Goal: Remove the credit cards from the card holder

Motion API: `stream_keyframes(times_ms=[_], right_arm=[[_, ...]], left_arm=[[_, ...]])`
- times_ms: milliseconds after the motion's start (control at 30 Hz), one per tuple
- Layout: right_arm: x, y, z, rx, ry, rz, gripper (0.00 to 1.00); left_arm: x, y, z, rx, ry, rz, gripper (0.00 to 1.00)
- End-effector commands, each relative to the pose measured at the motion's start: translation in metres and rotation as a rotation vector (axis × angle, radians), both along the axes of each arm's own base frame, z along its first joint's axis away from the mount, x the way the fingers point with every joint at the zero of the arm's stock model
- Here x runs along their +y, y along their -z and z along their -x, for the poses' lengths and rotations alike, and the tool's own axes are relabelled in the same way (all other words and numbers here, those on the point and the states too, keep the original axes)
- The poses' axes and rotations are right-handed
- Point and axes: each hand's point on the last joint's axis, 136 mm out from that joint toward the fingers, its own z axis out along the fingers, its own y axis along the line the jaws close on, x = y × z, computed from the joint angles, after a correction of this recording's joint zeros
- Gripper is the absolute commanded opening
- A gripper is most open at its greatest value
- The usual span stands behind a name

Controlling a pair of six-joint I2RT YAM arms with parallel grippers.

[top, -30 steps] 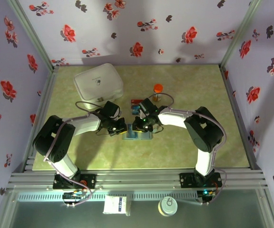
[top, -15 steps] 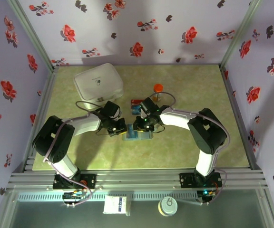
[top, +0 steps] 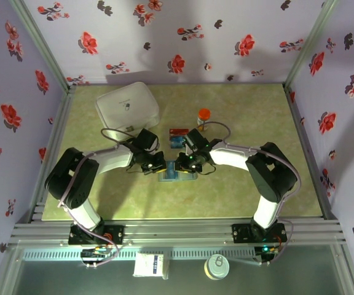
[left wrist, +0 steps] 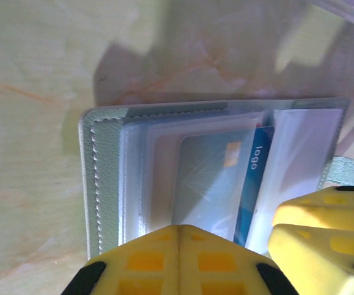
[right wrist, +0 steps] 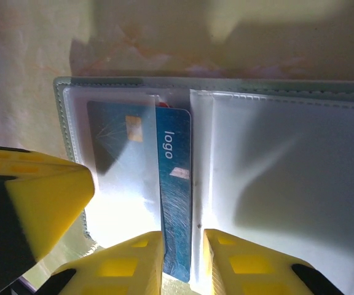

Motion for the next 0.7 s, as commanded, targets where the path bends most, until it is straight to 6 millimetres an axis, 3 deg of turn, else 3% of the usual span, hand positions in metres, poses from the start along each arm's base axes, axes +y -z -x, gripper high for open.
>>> stream_keyframes(times_ms=[0,667], right_arm=[[-0.002,0.002,-0.004,0.001,0.029,-0.006,0.26],[0.008,0.018,-0.007,0.065,0.052,-0.082,0.27]], left_arm=[[0.003,0.009,0.003,0.011,0.024,-0.039,0.00],[0.009,0.019,0.008,0.035,0.021,-0.068,0.00]])
